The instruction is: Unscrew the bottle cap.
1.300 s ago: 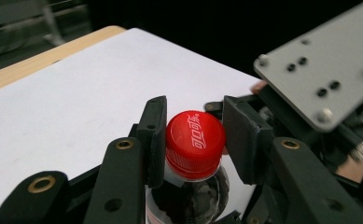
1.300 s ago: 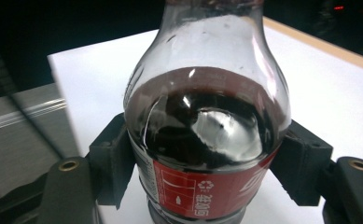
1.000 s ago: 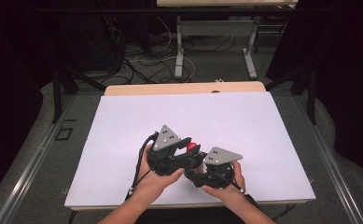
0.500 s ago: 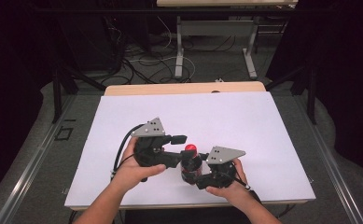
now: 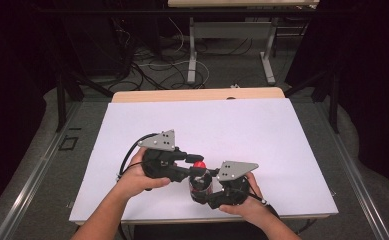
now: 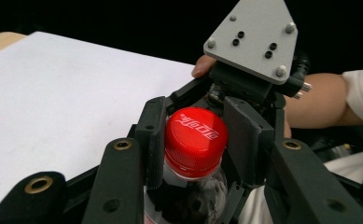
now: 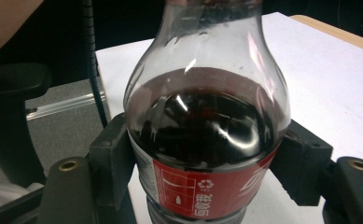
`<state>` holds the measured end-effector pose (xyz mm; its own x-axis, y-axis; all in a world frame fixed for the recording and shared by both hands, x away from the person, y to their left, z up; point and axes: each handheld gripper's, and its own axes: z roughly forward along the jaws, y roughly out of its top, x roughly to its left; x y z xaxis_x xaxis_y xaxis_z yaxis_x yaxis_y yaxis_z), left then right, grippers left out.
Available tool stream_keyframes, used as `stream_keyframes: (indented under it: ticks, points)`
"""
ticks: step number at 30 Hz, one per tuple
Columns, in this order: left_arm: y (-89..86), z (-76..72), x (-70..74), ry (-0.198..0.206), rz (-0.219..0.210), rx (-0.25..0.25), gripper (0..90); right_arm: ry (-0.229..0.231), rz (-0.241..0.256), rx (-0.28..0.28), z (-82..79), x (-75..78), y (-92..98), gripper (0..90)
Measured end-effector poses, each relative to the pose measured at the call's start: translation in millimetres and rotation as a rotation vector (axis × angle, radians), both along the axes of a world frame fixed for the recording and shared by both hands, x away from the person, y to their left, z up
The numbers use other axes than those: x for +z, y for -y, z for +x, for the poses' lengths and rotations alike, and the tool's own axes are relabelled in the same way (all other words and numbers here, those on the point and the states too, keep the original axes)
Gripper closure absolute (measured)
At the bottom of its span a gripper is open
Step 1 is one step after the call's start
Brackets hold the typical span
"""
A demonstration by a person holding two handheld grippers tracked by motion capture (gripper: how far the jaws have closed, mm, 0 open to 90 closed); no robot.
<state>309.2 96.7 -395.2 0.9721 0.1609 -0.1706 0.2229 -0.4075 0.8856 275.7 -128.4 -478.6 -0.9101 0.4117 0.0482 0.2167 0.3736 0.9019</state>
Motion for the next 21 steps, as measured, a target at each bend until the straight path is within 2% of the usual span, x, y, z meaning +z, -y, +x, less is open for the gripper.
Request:
stream_keyframes:
  ticks: [3,4,8,9,11,13,14,15,18,21]
  points:
    - [3.1,-3.0,1.2,0.011,0.012,0.048,61.5,0.002,0.001,-0.021,0.2,0.2,0.5,29.9]
    - [4.5,-4.5,1.7,0.015,0.020,0.070,61.6,0.002,0.001,-0.043,0.5,0.0,0.5,29.9]
    - [11.7,-13.5,4.3,0.028,0.049,0.178,61.7,0.008,-0.007,-0.084,0.8,0.0,0.9,29.9]
    - [14.0,-16.1,4.9,0.030,0.052,0.217,61.7,0.008,-0.007,-0.084,0.8,0.0,0.9,29.9]
    - [18.9,-22.2,5.5,0.039,0.060,0.285,61.7,0.019,0.004,-0.123,0.6,-0.7,0.0,29.9]
    - [23.7,-27.8,4.8,0.043,0.063,0.349,61.7,0.027,-0.006,-0.149,0.3,-1.2,0.1,29.9]
    - [28.7,-32.5,2.8,0.049,0.055,0.419,61.7,0.018,-0.007,-0.165,-0.4,-1.4,-0.4,29.9]
    - [28.7,-32.5,2.8,0.049,0.055,0.419,61.8,0.018,-0.007,-0.165,-0.4,-1.4,-0.4,29.9]
    - [35.0,-37.8,0.9,0.044,0.052,0.504,61.8,0.021,-0.009,-0.192,0.3,-3.1,-0.3,29.9]
    - [40.0,-41.3,-0.3,0.046,0.050,0.554,61.7,0.018,-0.010,-0.203,1.0,-3.8,0.9,29.9]
